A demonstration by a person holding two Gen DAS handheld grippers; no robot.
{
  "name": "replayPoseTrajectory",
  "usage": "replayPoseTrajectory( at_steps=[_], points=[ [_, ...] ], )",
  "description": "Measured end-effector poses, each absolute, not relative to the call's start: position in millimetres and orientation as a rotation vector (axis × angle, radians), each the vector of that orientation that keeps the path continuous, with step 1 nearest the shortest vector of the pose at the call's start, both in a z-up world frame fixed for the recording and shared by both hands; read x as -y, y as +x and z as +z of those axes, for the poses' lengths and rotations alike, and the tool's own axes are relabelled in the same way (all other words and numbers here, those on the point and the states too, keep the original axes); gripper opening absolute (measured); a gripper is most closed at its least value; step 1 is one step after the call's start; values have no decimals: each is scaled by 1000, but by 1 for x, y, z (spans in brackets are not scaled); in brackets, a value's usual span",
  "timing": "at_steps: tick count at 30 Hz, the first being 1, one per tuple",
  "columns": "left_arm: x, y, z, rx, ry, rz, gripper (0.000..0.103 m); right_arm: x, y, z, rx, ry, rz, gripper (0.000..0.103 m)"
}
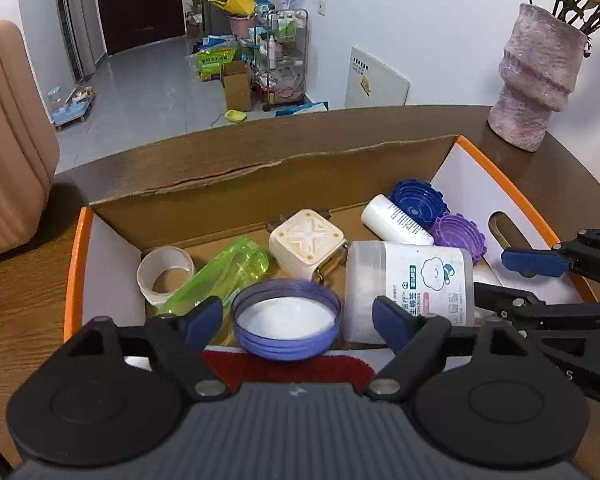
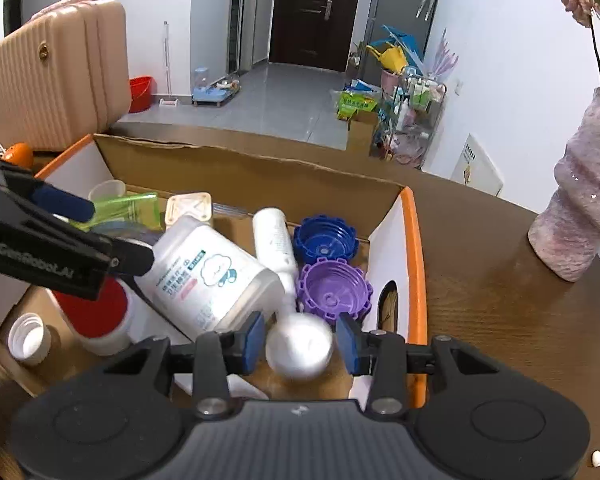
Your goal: Organize rigid objects
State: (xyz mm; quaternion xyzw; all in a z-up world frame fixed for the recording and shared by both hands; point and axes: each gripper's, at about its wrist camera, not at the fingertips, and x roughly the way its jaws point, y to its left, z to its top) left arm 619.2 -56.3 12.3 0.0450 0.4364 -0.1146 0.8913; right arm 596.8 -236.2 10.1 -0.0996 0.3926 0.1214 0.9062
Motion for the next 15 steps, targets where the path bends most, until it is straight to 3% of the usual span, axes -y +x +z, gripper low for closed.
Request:
replayPoseTrajectory(
  at_steps=[12, 15],
  points=[
    [45, 571, 74, -835, 96, -199, 84, 253, 558, 81, -734, -146, 257, 40],
    [38, 538, 101, -767, 92, -170, 86, 253, 529, 110, -668, -136, 272, 45]
  ],
)
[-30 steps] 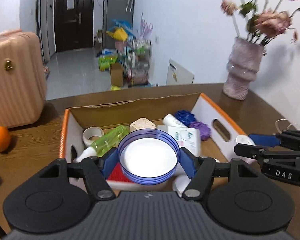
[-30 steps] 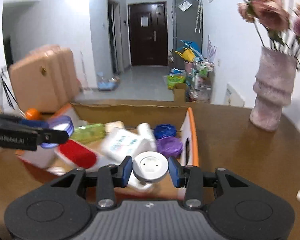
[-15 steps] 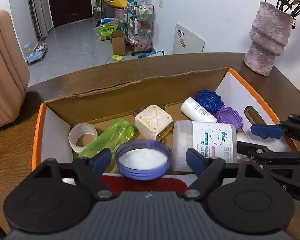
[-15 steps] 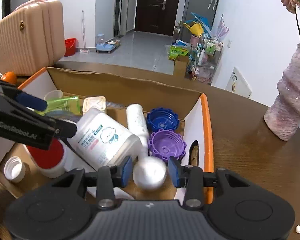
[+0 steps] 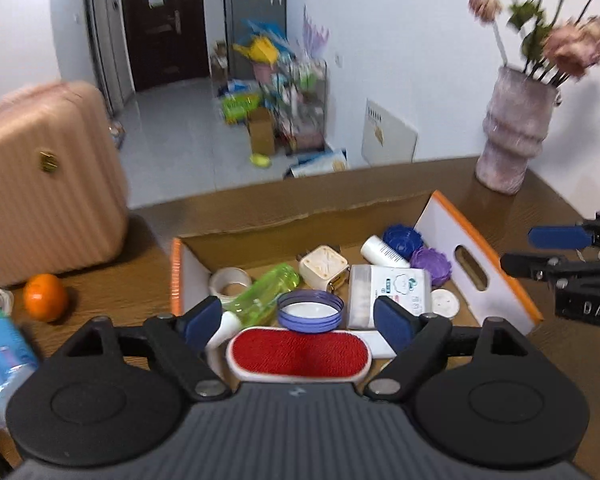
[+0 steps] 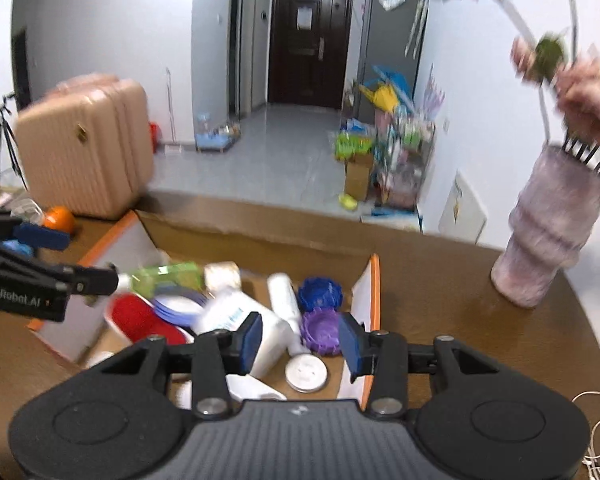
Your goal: Organize rigid objects
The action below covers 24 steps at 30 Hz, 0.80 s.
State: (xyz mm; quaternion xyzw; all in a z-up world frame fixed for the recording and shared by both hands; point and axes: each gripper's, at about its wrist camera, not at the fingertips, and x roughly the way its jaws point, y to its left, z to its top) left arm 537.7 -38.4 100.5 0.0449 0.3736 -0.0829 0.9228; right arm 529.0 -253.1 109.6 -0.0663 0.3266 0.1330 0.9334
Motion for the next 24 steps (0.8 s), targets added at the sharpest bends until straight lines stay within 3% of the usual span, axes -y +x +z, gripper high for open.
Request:
replayPoseTrajectory(
  at_steps=[6, 10, 12, 16, 24],
  points=[
    [27, 454, 138, -645, 66, -141, 90, 252, 461, 149, -529, -103, 311, 49],
    [17, 397, 147, -530, 30, -106, 99, 254, 413, 157, -437, -84, 314, 51],
    [11, 370, 146, -497, 19, -87, 99, 253, 389, 155, -384, -78, 318, 51],
    [1, 323, 136, -426, -8, -33, 101, 255, 339, 142, -258, -46, 310, 64],
    [6, 241, 105, -297, 46, 16, 102, 254, 276, 101, -221, -38, 273, 68]
  ],
)
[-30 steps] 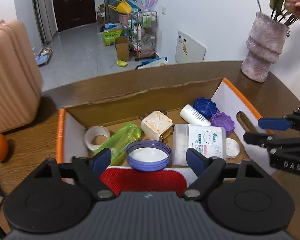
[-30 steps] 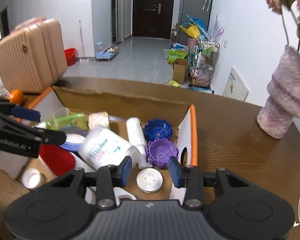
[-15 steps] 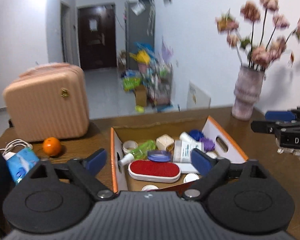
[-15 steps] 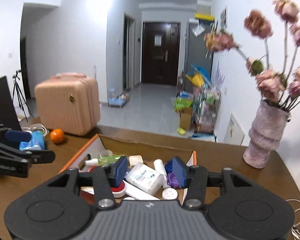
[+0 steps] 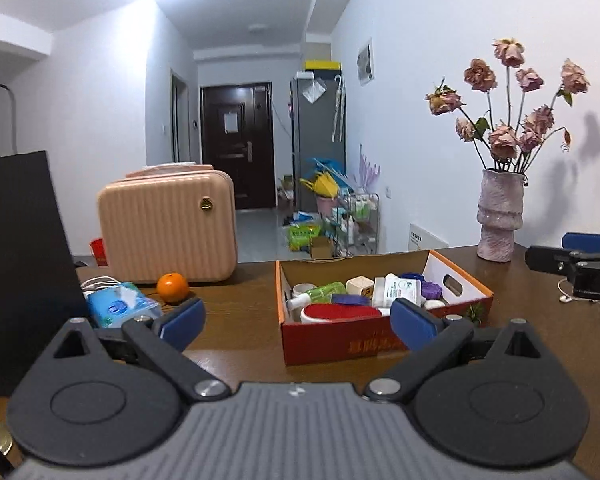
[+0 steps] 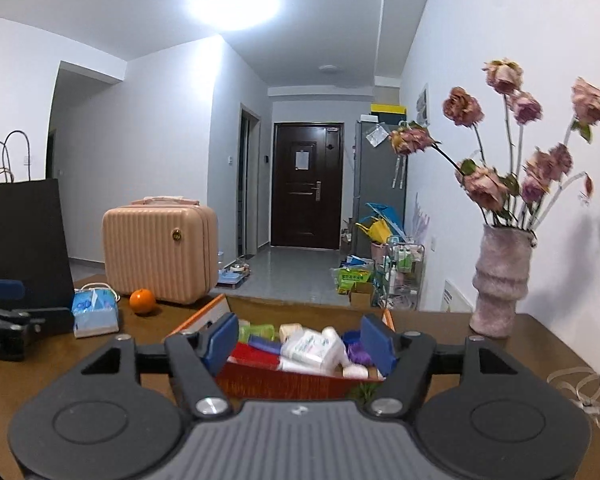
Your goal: Organize rigid objects
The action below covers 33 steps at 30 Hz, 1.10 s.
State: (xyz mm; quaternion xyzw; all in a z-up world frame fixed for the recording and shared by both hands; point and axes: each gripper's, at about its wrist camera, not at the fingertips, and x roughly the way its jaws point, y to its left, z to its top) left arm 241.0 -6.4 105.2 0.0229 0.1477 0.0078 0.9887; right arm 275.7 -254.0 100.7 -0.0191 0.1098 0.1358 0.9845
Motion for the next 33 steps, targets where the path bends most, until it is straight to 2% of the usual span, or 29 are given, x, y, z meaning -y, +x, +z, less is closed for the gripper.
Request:
replayPoseTrajectory(
  at_steps=[5, 7, 19, 26, 33],
  points=[
    [12, 187, 86, -260, 44, 10, 103, 254, 214, 73, -230, -48, 289, 71],
    [13, 166, 76, -255, 37, 4, 103, 255, 189, 60, -225, -52, 312, 76],
    [16, 47, 12, -263, 129, 66, 103, 241, 76, 2, -275, 21, 215, 77],
    [9, 0, 5, -223, 99, 53, 103, 232, 12, -16, -286, 50, 194, 80],
    [21, -8, 11, -188, 119, 7, 103, 226, 8, -5, -245, 17, 220, 82]
  ],
)
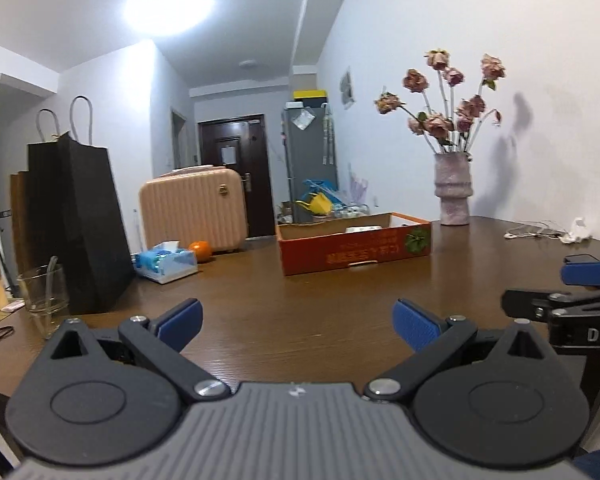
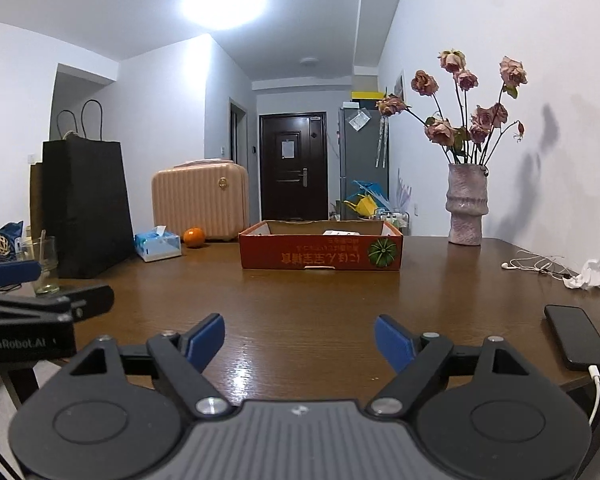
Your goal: Organize rigid objects
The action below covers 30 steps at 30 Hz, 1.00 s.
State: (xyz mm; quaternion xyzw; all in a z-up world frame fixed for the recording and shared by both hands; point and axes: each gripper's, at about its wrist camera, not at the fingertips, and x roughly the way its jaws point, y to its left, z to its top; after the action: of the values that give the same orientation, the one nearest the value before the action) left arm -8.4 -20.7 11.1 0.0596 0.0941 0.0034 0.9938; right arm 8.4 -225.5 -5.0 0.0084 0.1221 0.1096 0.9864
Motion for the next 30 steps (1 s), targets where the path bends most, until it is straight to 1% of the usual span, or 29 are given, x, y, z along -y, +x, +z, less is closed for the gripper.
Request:
replayPoseTrajectory(
  at_steps=[6, 9, 30],
  points=[
    [22, -8, 10, -193, 114, -4, 103, 228, 10, -3, -246, 29, 206, 85],
    [22, -8, 9, -194, 113, -6, 103, 229, 10, -3, -249, 31, 206, 89],
    [19, -7, 9, -196, 107, 3, 103, 224, 11, -6, -256, 21, 230, 89]
  ],
)
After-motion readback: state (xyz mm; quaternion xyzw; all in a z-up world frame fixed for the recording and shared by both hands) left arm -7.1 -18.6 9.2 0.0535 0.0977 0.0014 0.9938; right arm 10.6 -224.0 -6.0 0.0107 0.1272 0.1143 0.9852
